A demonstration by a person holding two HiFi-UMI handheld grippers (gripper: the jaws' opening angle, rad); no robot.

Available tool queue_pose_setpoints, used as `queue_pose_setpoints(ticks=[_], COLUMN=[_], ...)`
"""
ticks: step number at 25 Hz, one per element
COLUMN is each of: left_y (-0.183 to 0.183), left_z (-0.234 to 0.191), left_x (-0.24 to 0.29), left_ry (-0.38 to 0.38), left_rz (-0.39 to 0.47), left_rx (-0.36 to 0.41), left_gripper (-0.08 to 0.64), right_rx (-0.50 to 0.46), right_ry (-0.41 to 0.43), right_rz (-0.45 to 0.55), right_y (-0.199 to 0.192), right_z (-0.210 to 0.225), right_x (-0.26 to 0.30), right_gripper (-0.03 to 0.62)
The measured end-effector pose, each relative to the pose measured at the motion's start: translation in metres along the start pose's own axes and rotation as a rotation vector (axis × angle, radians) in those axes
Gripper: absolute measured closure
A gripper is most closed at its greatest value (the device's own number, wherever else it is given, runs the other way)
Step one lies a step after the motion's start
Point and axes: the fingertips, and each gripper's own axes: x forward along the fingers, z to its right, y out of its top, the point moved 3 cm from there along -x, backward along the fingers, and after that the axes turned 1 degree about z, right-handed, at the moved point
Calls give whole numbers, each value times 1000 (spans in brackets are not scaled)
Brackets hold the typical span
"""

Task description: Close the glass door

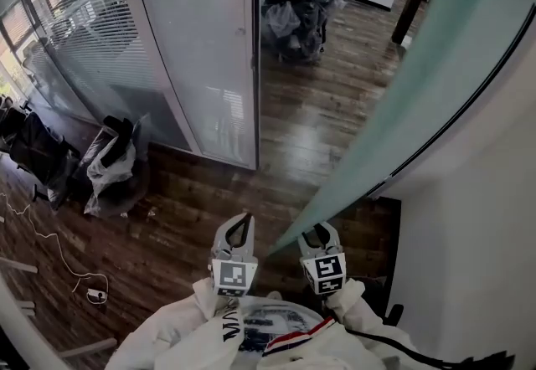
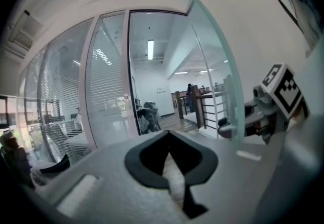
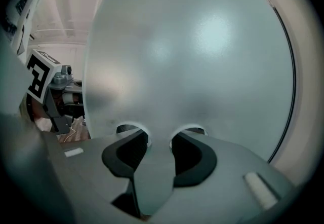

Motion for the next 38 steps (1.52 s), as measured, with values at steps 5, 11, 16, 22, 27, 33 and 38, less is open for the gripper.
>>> queue_pose_setpoints(ticks=[5,11,16,22,27,33,38], left_y=[-1,1,-1,-4,-13,-29,-47], left_z=[-22,-45,-68,-102,-137,-168,-189], left_x=[21,44,58,74,84,91,105], left_ry=[-33,-70,-101,-129,-140,-148,-132], left_rz=[-8,3,7,14,10,-9,-44], left_rx=[-6,-1,3,10,14,6,-25], left_gripper=[557,557,557,557,557,557,557], right_rx=[0,6,18,36,53,61,69], right_ry=[-32,-71,-100,-149,-200,-244,-252], right_rz=[-13,-18,-6,7,11,15,13], right_y=[10,19,27,29,38,48,55], right_z=[0,2,5,14,19,29,38], right_x=[19,47,74,105,131,158,188], right_gripper=[443,443,443,442,442,442,442])
